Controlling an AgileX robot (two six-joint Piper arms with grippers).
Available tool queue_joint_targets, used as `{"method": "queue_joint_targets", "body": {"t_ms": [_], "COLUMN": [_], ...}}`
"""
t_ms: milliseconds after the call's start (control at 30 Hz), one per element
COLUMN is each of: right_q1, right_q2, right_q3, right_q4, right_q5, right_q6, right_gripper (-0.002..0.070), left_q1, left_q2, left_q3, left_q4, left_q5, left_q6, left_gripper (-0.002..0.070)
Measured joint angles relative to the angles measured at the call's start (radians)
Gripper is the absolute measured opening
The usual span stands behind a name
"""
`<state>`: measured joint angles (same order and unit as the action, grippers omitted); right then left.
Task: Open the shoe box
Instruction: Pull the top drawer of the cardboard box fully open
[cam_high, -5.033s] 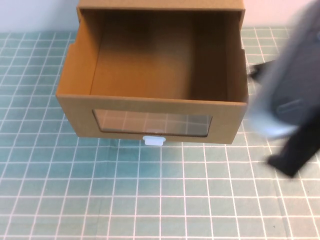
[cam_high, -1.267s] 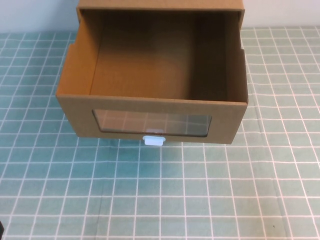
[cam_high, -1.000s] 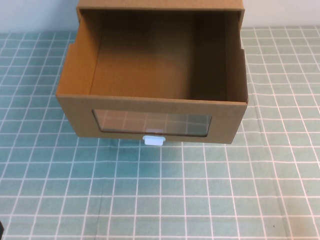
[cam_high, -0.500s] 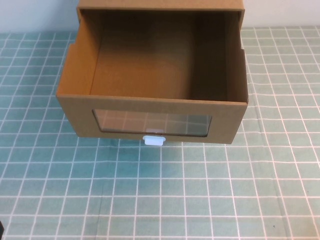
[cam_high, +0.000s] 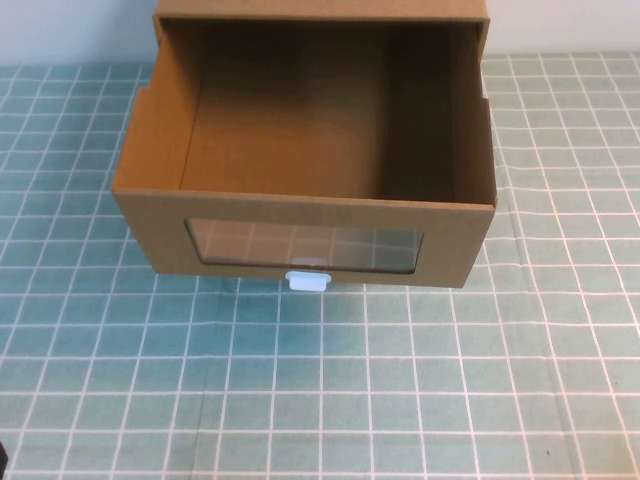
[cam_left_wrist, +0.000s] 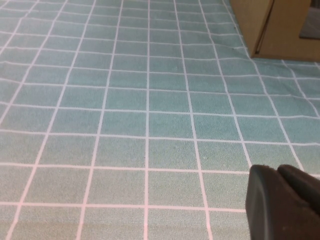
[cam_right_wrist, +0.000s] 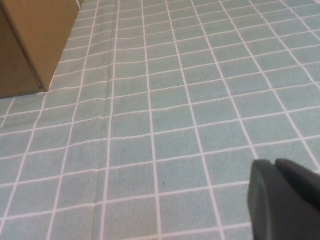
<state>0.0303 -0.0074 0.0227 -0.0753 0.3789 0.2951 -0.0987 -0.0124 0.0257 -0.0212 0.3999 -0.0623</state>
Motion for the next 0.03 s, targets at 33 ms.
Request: {"method": "queue_joint_targets", "body": {"t_ms": [33], "right_q1": [0.0], "right_q2": [0.0], "right_q3": [0.0], "right_q4": [0.0], "right_q5": [0.0], "right_q6": [0.0], "right_gripper": [-0.0013], "left_q1": [0.0], "left_q2": [0.0], "left_q3": [0.0], "left_q4": [0.0], "left_q5": [0.0], "left_q6": [0.0], "left_gripper": [-0.0003]}}
